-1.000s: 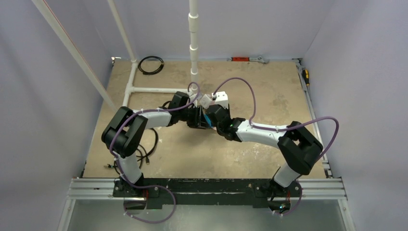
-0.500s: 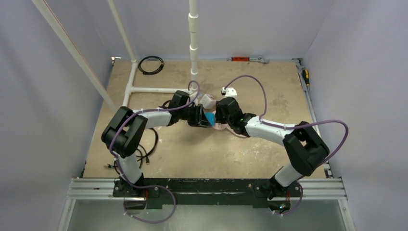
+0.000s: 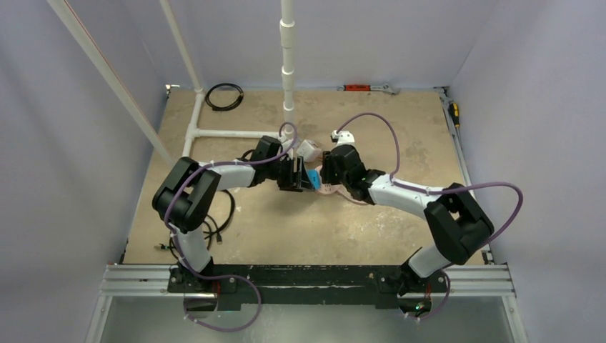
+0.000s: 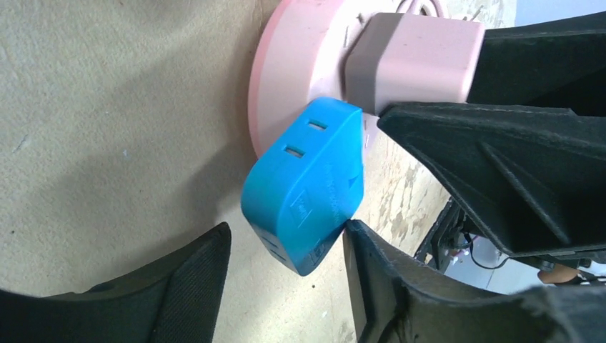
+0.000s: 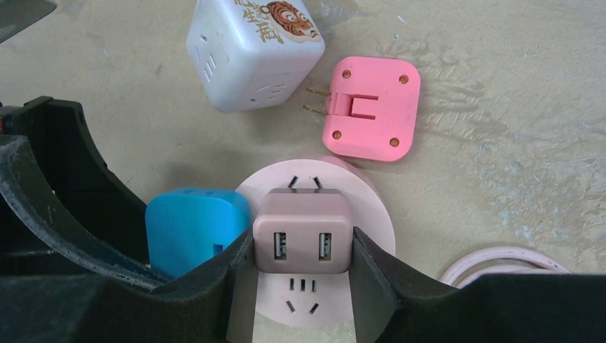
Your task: Pull the plug off the socket
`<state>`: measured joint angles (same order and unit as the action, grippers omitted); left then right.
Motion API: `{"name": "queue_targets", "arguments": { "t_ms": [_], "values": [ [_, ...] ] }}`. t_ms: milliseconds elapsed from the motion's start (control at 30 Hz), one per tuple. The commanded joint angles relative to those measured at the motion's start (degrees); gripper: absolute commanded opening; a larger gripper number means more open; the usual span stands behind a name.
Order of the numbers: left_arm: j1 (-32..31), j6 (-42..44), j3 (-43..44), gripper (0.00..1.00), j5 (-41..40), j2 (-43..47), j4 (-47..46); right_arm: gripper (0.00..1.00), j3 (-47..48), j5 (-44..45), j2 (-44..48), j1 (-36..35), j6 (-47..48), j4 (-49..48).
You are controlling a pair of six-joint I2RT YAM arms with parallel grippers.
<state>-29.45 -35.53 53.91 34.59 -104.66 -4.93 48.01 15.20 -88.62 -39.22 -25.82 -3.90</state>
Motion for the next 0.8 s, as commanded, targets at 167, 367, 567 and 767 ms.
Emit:
{"name": "queue_targets", "arguments": {
  "t_ms": [167, 367, 567, 767],
  "values": [
    [0.67, 2.83, -0.27, 0.7, -3.49, 1.07, 0.55, 0.0, -1.8, -5.21, 3.78, -0.26, 1.69, -3.69],
    [0.79, 2.39, -0.94, 0.82, -1.72, 2.77, -2.42, 0.0, -3.83, -9.42, 5.68, -0.25, 2.55, -7.25],
    [0.98, 0.55, -2.28, 0.83, 0.4, 3.08, -6.09, 0.0, -5.35, -13.9, 7.86, -0.21, 1.42, -10.17],
    [0.98, -2.06, -3.58, 0.81, 4.32, 2.97, -11.15, 0.0, -5.55, -14.8, 8.83, -0.2, 0.88, -10.98]
  ]
}}
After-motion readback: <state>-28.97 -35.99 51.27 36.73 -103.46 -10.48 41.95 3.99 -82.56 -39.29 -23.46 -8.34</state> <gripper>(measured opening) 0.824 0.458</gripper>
